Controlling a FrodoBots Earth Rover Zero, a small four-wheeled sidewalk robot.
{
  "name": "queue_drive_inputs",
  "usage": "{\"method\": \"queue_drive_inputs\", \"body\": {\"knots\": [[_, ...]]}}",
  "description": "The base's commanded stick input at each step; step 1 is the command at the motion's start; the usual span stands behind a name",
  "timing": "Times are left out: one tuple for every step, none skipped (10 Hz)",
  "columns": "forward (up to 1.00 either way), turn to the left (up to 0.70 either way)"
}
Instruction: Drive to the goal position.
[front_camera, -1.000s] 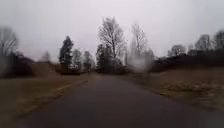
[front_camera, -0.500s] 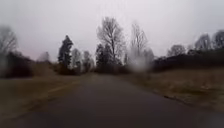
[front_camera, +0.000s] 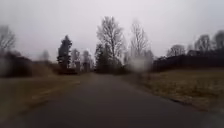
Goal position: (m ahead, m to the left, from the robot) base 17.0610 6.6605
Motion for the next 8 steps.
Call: {"method": "queue_drive_inputs", "body": {"knots": [[0.7,0.0],[0.7,0.0],[0.7,0.0],[0.7,0.0],[0.7,0.0],[0.7,0.0],[0.7,0.0],[0.7,0.0]]}}
